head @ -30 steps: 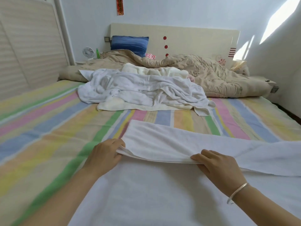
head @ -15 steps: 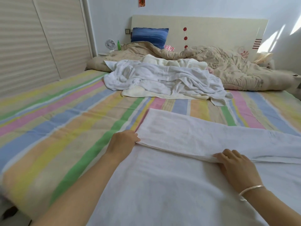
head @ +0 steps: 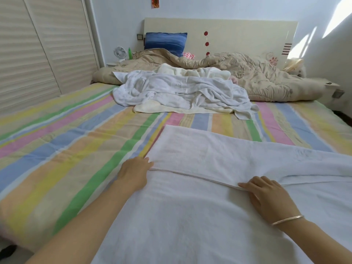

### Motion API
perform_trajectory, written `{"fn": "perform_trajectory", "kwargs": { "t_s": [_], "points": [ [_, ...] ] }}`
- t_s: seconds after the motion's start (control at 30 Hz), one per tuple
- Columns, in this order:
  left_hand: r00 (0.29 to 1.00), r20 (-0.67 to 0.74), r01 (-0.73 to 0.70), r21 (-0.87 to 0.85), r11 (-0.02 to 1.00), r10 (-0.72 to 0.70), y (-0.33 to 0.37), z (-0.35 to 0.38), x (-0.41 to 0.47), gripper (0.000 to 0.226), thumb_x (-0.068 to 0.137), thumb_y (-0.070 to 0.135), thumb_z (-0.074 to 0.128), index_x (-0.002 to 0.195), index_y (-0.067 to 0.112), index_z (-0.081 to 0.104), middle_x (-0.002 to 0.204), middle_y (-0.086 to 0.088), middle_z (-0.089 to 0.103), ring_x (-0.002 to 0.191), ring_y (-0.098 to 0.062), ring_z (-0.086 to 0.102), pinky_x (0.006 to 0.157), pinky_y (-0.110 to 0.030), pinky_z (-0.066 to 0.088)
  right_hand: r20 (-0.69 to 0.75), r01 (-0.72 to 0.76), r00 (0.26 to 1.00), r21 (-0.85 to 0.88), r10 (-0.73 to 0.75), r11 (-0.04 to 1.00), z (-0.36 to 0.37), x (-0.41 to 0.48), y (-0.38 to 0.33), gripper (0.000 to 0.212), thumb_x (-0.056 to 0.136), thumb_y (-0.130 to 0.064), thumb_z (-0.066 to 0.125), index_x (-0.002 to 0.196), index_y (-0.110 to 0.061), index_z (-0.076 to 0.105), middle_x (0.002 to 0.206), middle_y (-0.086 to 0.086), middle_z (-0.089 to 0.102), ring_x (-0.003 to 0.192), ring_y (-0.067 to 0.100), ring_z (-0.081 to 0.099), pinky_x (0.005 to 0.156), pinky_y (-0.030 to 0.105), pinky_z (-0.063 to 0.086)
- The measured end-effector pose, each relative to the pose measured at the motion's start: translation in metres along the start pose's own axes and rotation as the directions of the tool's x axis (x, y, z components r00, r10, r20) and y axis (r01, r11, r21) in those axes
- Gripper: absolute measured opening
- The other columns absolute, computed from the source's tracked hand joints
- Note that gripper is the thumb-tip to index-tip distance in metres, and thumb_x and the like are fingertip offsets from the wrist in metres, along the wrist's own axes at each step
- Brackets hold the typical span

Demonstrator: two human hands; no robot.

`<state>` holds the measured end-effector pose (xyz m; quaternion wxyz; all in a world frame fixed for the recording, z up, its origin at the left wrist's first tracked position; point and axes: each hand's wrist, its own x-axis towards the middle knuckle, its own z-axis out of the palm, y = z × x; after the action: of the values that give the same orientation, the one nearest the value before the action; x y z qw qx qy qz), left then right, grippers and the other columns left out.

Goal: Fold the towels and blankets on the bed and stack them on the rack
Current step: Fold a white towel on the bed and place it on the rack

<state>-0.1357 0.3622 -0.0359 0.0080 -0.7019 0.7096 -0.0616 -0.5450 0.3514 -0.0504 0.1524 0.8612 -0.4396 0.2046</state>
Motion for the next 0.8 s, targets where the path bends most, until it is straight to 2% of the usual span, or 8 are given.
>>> {"fn": "perform_trajectory", "kwargs": {
  "t_s": [0.07,0.17,0.27,0.33,0.47,0.57,0.67,0.8],
  "points": [
    [0.999,-0.036,0.025,0.048,0.999,-0.023,0.016,-0.009,-0.003,0.047,0.083,0.005,0.044,0.122,0.024,0.061,0.118,0.006,0.057,0.122,-0.018,0.045,0.101,-0.029,0.034,0.006,-0.046,0.999,0.045,0.046,0.998,-0.007,-0.012,0.003,0.043,0.064,-0.007,0.072,0.103,-0.025,0.073,0.088,-0.007,0.066,0.077,0.023,0.064,0.065,0.033,0.050],
    [0.992,-0.117,0.025,-0.118,0.993,-0.039,0.055,-0.024,0.001,0.044,0.084,0.003,0.047,0.120,0.022,0.064,0.119,0.004,0.060,0.121,-0.019,0.046,0.102,-0.024,0.029,0.008,-0.152,0.988,0.060,0.151,0.987,-0.017,-0.030,0.012,0.052,0.060,-0.006,0.080,0.109,-0.022,0.072,0.103,-0.005,0.069,0.093,0.025,0.066,0.078,0.038,0.053],
    [0.965,-0.238,-0.179,-0.308,0.934,0.107,0.120,-0.037,0.008,0.047,0.087,0.005,0.049,0.129,0.025,0.060,0.128,0.006,0.060,0.121,-0.017,0.049,0.102,-0.024,0.031,0.009,-0.277,0.961,0.057,0.277,0.959,-0.024,-0.049,0.036,0.060,0.053,-0.001,0.083,0.108,-0.020,0.072,0.109,0.000,0.069,0.097,0.030,0.066,0.079,0.042,0.055],
    [0.931,-0.293,-0.322,-0.387,0.864,0.216,0.172,-0.043,0.012,0.044,0.087,0.005,0.050,0.124,0.024,0.064,0.125,0.006,0.062,0.115,-0.018,0.055,0.094,-0.024,0.037,-0.005,-0.360,0.933,0.047,0.360,0.932,-0.028,-0.066,0.058,0.057,0.052,0.002,0.082,0.105,-0.017,0.072,0.108,0.004,0.070,0.096,0.033,0.066,0.076,0.043,0.056],
    [0.763,-0.442,-0.632,-0.353,0.690,0.472,0.275,-0.048,0.014,0.036,0.071,0.000,0.066,0.100,0.022,0.070,0.099,0.006,0.067,0.084,-0.018,0.063,0.068,-0.020,0.041,-0.038,-0.472,0.881,-0.005,0.471,0.882,-0.037,-0.097,0.109,0.051,0.058,0.006,0.077,0.105,-0.014,0.072,0.108,0.007,0.069,0.098,0.034,0.064,0.075,0.042,0.055],
    [0.688,-0.483,-0.718,-0.347,0.603,0.542,0.326,-0.040,0.018,0.027,0.073,0.014,0.072,0.098,0.023,0.067,0.097,0.009,0.066,0.084,-0.013,0.061,0.066,-0.023,0.050,-0.041,-0.473,0.881,-0.028,0.472,0.881,-0.039,-0.105,0.143,0.053,0.056,0.008,0.074,0.104,-0.014,0.071,0.107,0.006,0.068,0.098,0.033,0.064,0.075,0.039,0.054],
    [0.679,-0.499,-0.710,-0.262,0.653,0.539,0.355,-0.028,0.033,0.039,0.063,0.016,0.080,0.100,0.020,0.068,0.097,0.007,0.067,0.083,-0.016,0.063,0.064,-0.025,0.053,-0.018,-0.405,0.914,-0.051,0.404,0.913,-0.029,-0.099,0.175,0.052,0.055,0.004,0.075,0.104,-0.015,0.071,0.105,0.005,0.068,0.094,0.032,0.065,0.072,0.037,0.055],
    [0.781,-0.486,-0.549,-0.237,0.801,0.392,0.373,-0.020,0.052,0.044,0.054,0.012,0.084,0.094,0.019,0.068,0.085,0.004,0.062,0.071,-0.017,0.060,0.054,-0.026,0.050,0.053,-0.359,0.931,-0.030,0.360,0.933,-0.014,-0.077,0.203,0.046,0.067,-0.008,0.066,0.112,-0.019,0.068,0.110,0.001,0.067,0.097,0.029,0.062,0.074,0.037,0.052]
  ]
}}
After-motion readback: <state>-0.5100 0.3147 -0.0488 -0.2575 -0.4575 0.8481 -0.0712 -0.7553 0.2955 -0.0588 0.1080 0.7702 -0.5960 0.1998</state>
